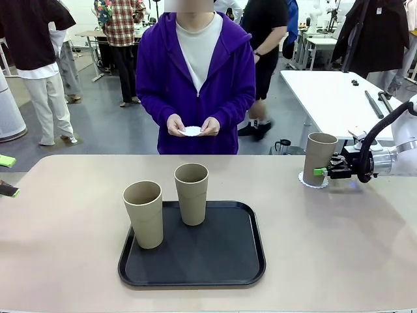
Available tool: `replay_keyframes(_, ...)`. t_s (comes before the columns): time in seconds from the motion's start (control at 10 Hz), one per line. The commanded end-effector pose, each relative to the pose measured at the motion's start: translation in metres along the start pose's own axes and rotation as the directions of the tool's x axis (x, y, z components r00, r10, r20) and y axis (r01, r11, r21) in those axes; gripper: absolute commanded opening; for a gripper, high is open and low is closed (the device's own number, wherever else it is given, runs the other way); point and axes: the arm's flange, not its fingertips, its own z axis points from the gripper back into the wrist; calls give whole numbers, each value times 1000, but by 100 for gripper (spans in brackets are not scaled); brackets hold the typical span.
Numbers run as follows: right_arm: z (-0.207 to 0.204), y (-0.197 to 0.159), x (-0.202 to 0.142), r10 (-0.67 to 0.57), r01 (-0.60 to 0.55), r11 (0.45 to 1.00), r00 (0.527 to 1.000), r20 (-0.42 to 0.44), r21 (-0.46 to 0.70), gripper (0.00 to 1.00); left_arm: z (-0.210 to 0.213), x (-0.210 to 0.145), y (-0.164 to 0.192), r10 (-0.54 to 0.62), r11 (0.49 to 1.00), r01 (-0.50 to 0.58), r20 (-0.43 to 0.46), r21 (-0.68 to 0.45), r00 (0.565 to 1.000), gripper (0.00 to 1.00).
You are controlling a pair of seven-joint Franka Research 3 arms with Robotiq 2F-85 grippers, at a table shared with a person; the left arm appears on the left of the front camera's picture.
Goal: Place coasters on the table and set cups on them.
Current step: Pick up one Reusable plastic cup and place it on a coaster set by the human.
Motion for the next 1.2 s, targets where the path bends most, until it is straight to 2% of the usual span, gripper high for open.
replay_keyframes(0.0, 1, -6, -1, 5, -5, 1000, 1000, -21, 9, 100, 0, 0, -1, -4, 1000, 4, 10, -11, 1000, 100)
replay_keyframes(0.6, 1, -5, -2, 6, -5, 1000, 999, -42, 21, 100, 0, 0, -1, -4, 1000, 4, 10, -11, 1000, 100)
replay_keyframes(1.1, 4, -3, -1, 2, 0, 1000, 994, -107, 21, 100, 0, 0, -1, -4, 1000, 4, 10, -11, 1000, 100)
